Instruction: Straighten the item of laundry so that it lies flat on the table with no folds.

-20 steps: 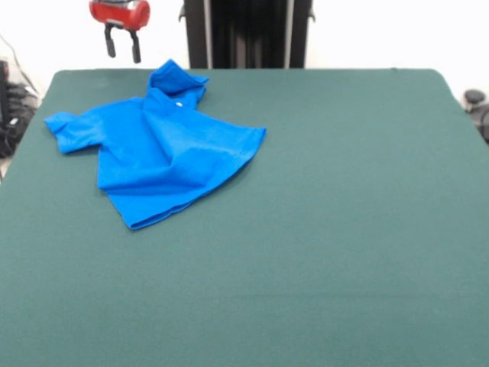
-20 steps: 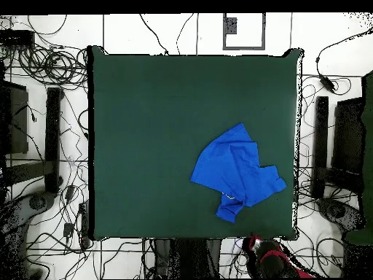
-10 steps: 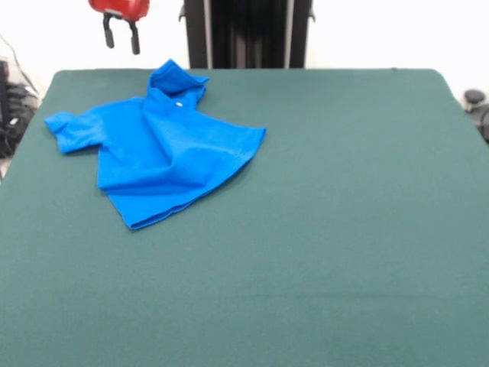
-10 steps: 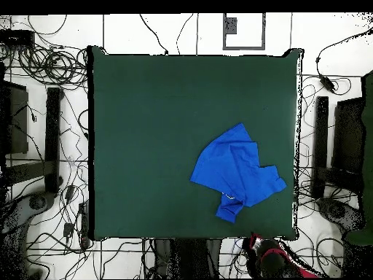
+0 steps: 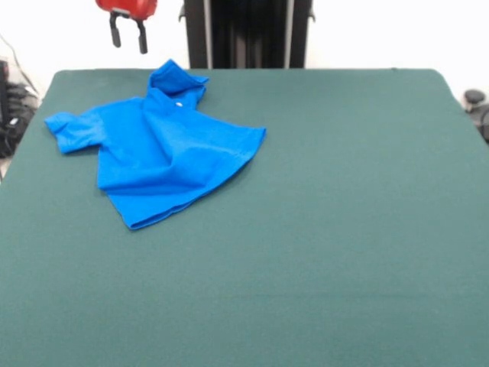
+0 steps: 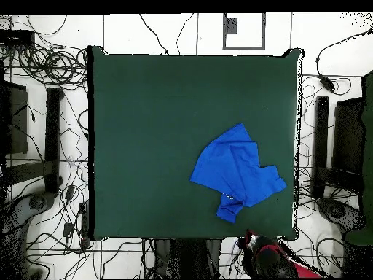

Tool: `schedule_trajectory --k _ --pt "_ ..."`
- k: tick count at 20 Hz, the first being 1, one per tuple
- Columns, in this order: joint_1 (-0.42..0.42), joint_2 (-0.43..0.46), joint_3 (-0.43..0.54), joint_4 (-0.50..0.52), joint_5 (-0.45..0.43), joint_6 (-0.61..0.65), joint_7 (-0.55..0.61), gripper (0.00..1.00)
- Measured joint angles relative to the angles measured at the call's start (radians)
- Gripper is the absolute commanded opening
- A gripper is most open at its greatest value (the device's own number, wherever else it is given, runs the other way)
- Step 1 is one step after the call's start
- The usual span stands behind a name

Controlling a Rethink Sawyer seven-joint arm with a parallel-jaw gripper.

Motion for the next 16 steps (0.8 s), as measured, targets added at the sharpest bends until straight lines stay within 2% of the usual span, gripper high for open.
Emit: schedule_trajectory --k 6,16 --pt "0.048 0.009 0.000 0.000 0.024 0.000 0.000 1.00" --pt "0.076 0.010 0.000 0.001 0.046 0.000 0.000 1.00"
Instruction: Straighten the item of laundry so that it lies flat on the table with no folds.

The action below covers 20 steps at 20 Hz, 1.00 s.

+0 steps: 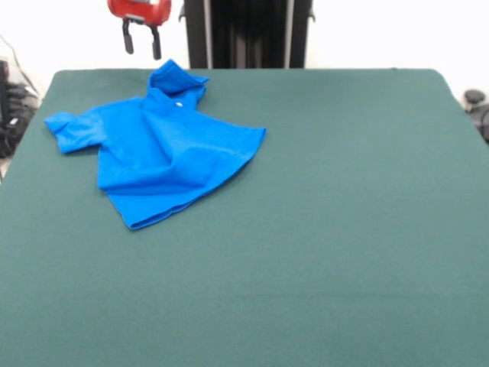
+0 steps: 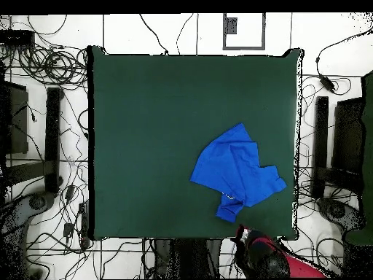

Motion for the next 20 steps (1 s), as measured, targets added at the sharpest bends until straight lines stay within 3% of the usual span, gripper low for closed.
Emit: schedule_trajectory --k 20 --pt "0.065 0.081 0.000 -0.001 0.023 -0.004 0.000 1.00"
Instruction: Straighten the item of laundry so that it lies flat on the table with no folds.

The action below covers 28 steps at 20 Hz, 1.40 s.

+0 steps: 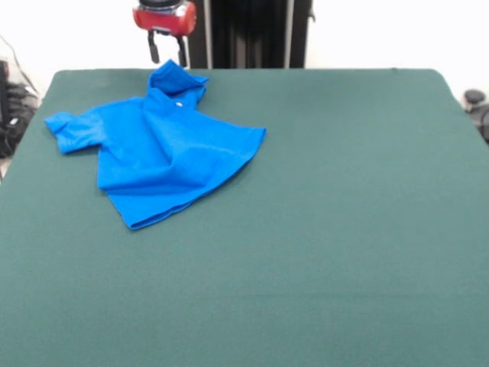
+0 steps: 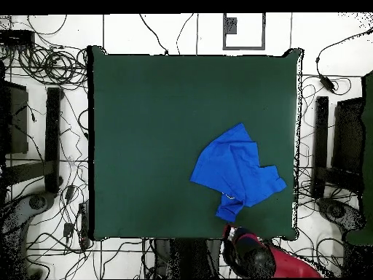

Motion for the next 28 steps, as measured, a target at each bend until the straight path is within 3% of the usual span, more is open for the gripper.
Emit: schedule_trajectory --k 19,28 --pt "0.000 0.129 0.000 -0.003 0.000 -0.090 0.000 1.00" --pt "-0.003 0.129 0.000 0.000 0.000 -0.096 0.000 1.00"
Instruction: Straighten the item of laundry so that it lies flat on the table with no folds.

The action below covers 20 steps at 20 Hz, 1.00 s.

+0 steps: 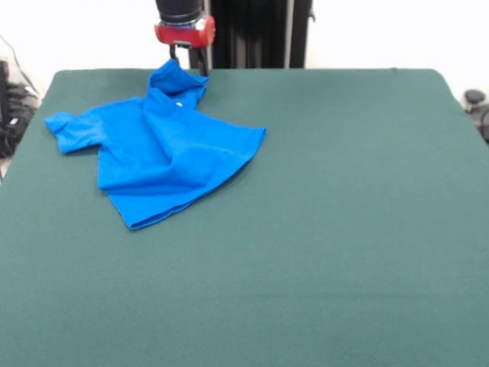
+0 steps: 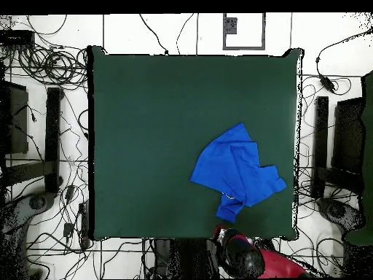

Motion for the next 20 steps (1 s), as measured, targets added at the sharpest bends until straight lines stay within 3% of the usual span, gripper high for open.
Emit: schedule_trajectory --k 20 --pt "-0.031 -0.005 0.023 0.000 0.000 0.025 0.000 1.00"
